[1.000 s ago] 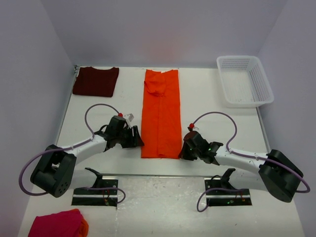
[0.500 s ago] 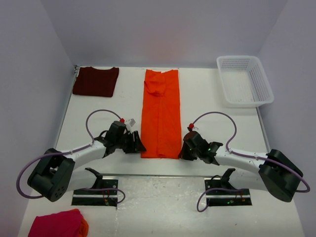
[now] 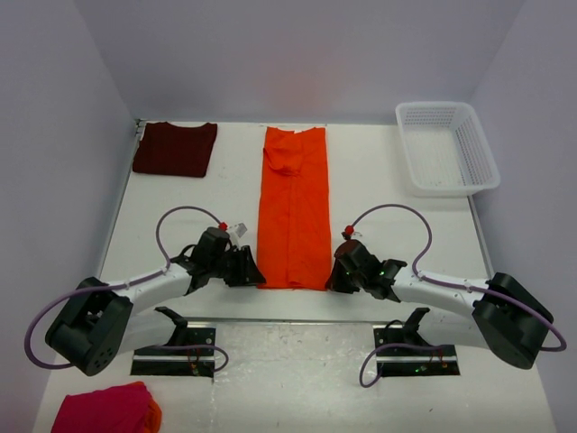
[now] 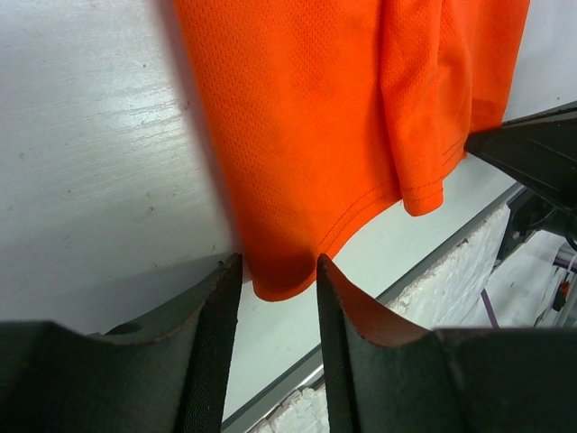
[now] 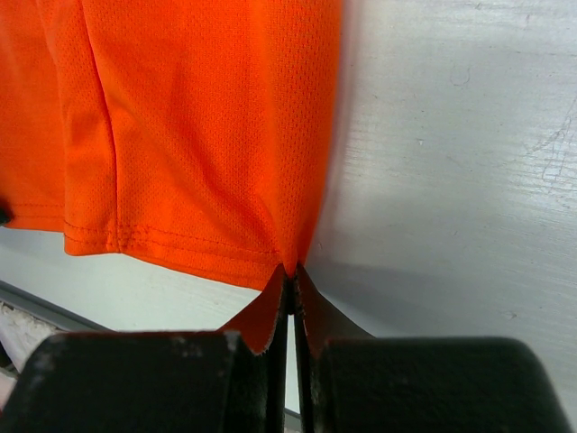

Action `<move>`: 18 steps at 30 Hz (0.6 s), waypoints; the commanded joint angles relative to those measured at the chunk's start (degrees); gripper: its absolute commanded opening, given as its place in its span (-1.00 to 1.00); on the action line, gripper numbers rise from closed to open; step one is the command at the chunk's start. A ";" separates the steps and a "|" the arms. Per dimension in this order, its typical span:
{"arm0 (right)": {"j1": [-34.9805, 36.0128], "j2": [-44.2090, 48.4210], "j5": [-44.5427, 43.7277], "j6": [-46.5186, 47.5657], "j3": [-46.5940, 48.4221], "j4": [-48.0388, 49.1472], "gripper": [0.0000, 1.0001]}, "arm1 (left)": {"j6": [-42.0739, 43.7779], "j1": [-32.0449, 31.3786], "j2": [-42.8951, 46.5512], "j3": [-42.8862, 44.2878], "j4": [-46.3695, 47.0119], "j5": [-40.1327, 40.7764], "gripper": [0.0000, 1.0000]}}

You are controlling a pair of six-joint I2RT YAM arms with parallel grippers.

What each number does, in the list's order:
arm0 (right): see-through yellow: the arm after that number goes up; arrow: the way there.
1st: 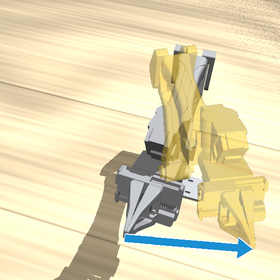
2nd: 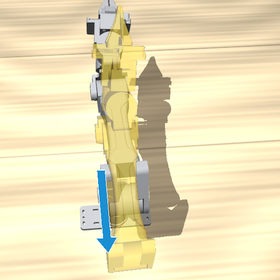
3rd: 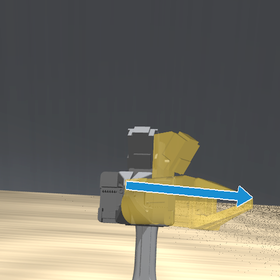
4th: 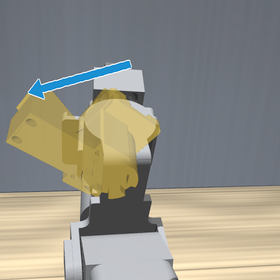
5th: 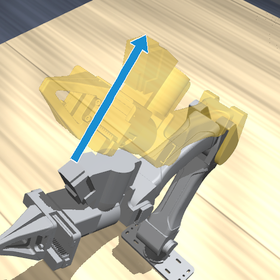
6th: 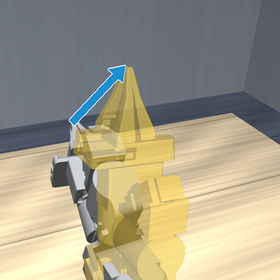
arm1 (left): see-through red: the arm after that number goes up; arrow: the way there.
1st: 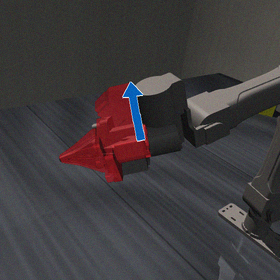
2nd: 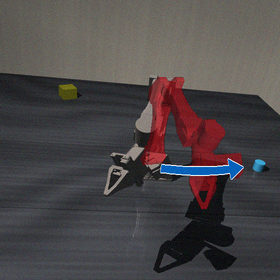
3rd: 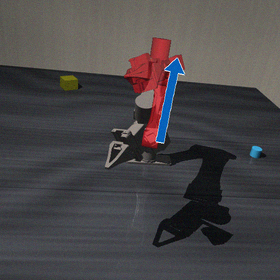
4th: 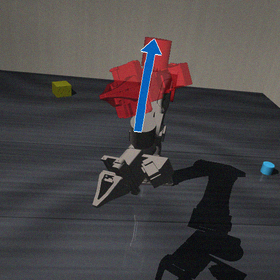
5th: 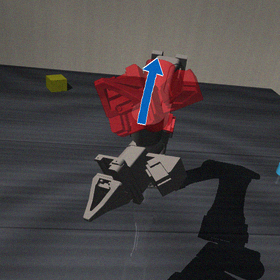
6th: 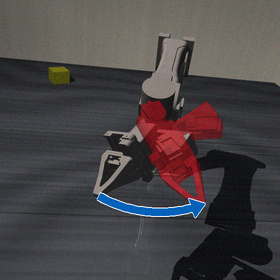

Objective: Fold and stack the t-shirts
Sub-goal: Grab the bottom of the folded rectangular tshirt with both arms

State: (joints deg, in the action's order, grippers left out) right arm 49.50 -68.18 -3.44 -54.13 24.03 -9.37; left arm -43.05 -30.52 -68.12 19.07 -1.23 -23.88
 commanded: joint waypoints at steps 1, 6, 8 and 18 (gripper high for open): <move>0.60 0.16 -0.95 0.08 0.49 -2.41 -1.00 | -0.90 -0.33 -0.26 -1.14 2.18 -0.11 -0.20; 0.87 -0.02 -1.13 0.34 0.84 -2.76 -1.00 | -1.07 -0.59 -2.37 -1.32 4.66 -0.82 -0.25; 0.87 -0.11 -1.22 0.34 0.76 -2.76 -1.00 | -1.25 -0.68 -2.90 -1.32 5.54 -0.99 -0.26; 2.01 -0.90 -1.91 0.43 1.45 -3.46 -1.00 | -2.13 -1.21 -2.29 -3.69 7.74 -2.66 -1.00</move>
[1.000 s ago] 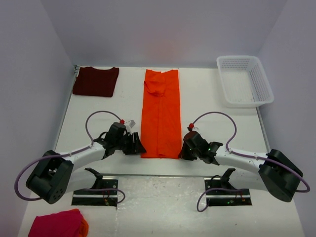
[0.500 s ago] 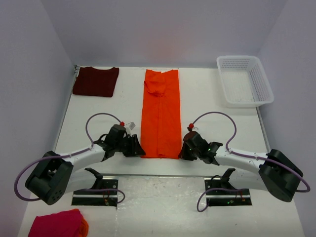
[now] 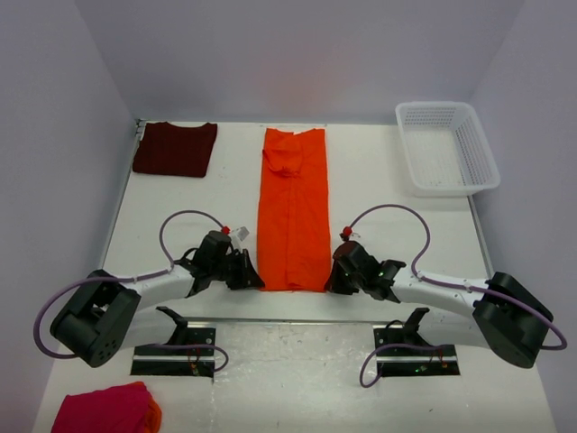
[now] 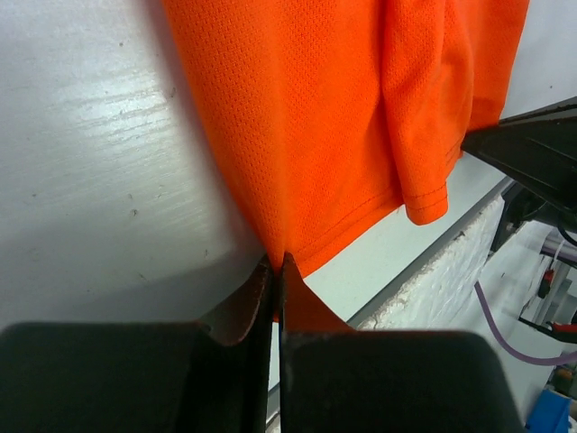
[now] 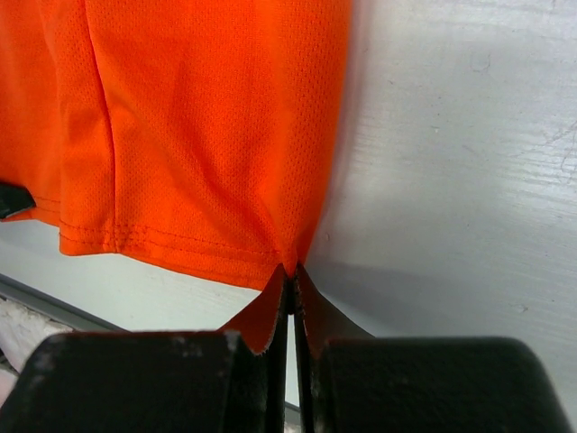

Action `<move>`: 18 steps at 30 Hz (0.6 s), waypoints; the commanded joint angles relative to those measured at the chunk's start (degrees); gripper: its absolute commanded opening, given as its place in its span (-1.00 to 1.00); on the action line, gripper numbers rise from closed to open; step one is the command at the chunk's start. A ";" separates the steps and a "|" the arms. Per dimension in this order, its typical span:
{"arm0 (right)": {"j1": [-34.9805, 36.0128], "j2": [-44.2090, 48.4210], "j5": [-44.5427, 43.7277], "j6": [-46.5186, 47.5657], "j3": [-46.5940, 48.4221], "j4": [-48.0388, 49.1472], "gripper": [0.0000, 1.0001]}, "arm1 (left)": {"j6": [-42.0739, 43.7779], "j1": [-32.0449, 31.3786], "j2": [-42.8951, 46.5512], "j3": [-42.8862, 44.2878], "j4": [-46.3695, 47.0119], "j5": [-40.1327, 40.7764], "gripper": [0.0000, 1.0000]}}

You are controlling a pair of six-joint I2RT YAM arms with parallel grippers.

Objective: Fold and stack the t-shirts
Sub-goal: Grab the bottom of the folded rectangular tshirt with both arms, then fold the folded rectangular tshirt in 1/3 of the way

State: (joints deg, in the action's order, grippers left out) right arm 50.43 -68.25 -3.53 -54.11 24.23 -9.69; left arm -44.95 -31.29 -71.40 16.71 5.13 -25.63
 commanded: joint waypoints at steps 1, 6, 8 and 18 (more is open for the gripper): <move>2.03 -0.83 -3.31 0.49 1.61 -4.53 -1.00 | -0.23 -0.44 1.60 -2.11 0.68 -0.92 -1.00; 6.25 0.48 -8.15 -0.03 4.59 -9.63 -1.00 | -0.93 -0.62 8.63 -3.88 -3.45 -0.12 -1.00; 7.83 1.27 -9.73 -0.73 5.04 -12.10 -1.00 | -1.02 -0.70 11.87 -4.49 -5.03 -0.74 -1.00; 14.07 4.18 -13.08 -3.64 7.85 -18.25 -1.00 | -0.67 -1.14 21.47 -5.19 -13.83 -1.35 -1.00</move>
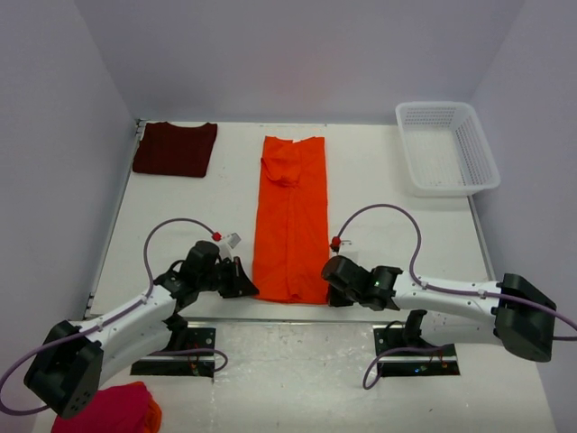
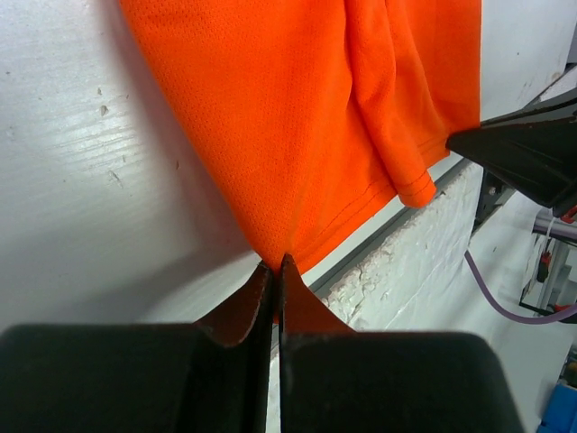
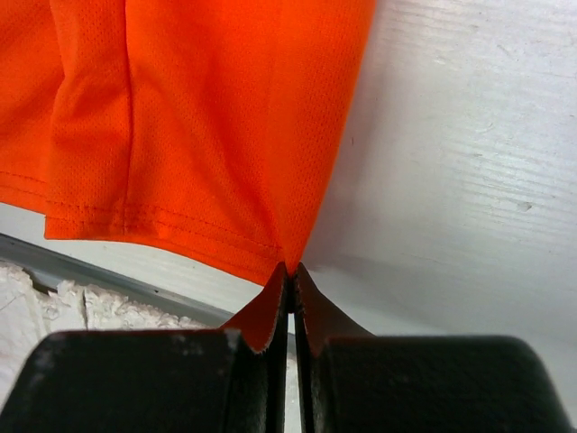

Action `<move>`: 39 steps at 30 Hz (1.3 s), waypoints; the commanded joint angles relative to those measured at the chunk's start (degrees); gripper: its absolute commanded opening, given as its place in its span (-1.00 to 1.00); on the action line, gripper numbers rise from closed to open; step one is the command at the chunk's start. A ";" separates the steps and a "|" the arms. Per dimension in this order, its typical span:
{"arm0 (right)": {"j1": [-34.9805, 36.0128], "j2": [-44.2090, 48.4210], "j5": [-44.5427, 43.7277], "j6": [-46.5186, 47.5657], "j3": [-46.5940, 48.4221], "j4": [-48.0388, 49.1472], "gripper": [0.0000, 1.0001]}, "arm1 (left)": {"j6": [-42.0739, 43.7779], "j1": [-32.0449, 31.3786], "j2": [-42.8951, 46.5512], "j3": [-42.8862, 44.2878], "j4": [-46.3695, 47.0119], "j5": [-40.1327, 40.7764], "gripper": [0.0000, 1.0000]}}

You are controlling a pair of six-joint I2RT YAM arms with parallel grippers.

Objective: Fold and stack the t-shirts
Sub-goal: Fold the folded rectangular tshirt in 1/3 of the way

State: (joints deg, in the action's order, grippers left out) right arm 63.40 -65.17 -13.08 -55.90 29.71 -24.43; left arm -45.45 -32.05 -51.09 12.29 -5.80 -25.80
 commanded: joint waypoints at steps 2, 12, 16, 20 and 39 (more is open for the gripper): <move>1.47 0.83 -3.70 -2.02 2.80 -3.70 -1.00 | 0.27 -0.47 1.34 -0.96 -2.99 -1.62 -1.00; 2.43 1.36 -5.37 -2.64 4.21 -5.37 -1.00 | 0.80 -0.64 2.48 -1.13 -3.25 -1.71 -1.00; 2.26 1.62 -8.26 -1.24 6.66 -7.39 -1.00 | 2.82 -0.64 1.79 2.81 -6.05 2.76 -1.00; -3.44 -1.44 -6.97 5.08 14.03 -6.96 -1.00 | 6.25 -0.47 -4.79 15.96 -8.96 9.87 -1.00; -33.33 -38.27 12.72 32.52 55.69 -6.86 -1.00 | 15.22 13.24 -51.90 67.84 -15.21 13.94 -1.00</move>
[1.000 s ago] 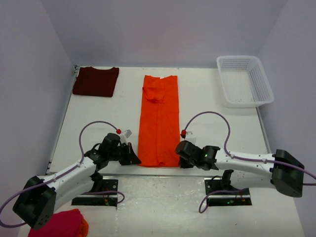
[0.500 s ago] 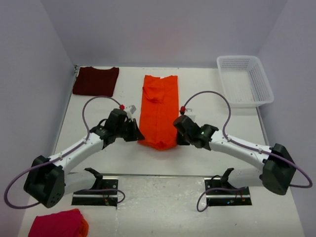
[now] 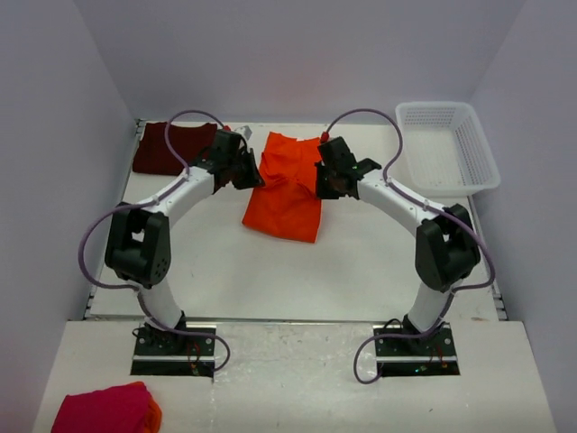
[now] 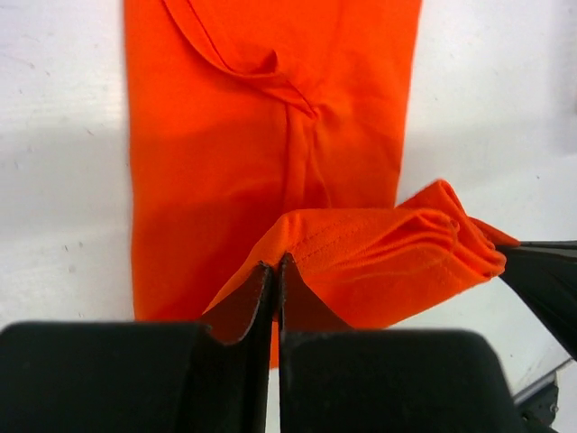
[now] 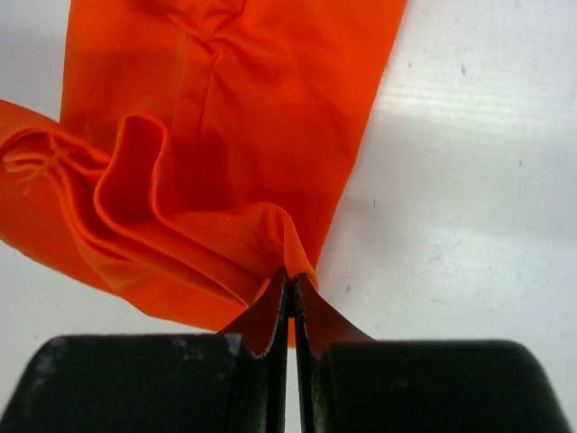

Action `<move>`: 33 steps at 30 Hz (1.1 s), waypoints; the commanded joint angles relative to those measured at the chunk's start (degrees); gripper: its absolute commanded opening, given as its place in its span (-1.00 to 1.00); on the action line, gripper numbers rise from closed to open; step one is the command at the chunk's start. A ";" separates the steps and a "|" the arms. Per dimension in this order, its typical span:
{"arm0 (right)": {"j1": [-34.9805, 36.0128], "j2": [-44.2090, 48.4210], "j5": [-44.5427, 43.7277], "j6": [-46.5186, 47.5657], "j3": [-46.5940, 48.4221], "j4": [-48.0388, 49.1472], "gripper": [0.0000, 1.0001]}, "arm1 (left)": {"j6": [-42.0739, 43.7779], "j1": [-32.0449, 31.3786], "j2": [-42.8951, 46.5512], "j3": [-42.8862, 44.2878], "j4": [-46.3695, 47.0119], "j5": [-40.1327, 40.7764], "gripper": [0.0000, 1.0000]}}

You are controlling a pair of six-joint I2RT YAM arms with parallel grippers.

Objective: Fold and stack the t-shirts
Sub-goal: Fold the folded rectangular tshirt in 1/3 of the way

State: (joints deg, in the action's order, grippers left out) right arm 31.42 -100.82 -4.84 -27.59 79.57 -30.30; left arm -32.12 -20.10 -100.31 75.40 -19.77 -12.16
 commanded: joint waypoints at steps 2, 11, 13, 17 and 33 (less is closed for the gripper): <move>-2.32 -5.79 4.49 5.00 7.96 -1.95 -1.00 | 2.94 1.90 -7.51 7.73 -2.37 -1.11 -1.00; -7.07 -16.26 8.61 7.55 18.42 -5.11 -1.00 | 6.01 3.66 -20.53 20.41 -3.18 -1.28 -1.00; -8.21 -19.41 9.24 7.91 21.93 -6.43 -1.00 | 6.98 4.53 -23.85 22.94 -1.86 -5.21 -1.00; -10.93 -26.35 10.02 10.53 30.80 -10.11 -1.00 | 10.58 5.51 -29.14 29.54 -0.81 -7.52 -0.89; -11.21 -4.66 7.36 12.13 22.16 -7.76 0.58 | 7.98 4.45 1.09 16.20 8.97 7.58 0.53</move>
State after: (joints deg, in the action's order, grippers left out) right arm 18.26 -113.12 -1.80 -14.37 108.07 -40.27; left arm -19.81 -15.18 -99.55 93.14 -10.72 3.01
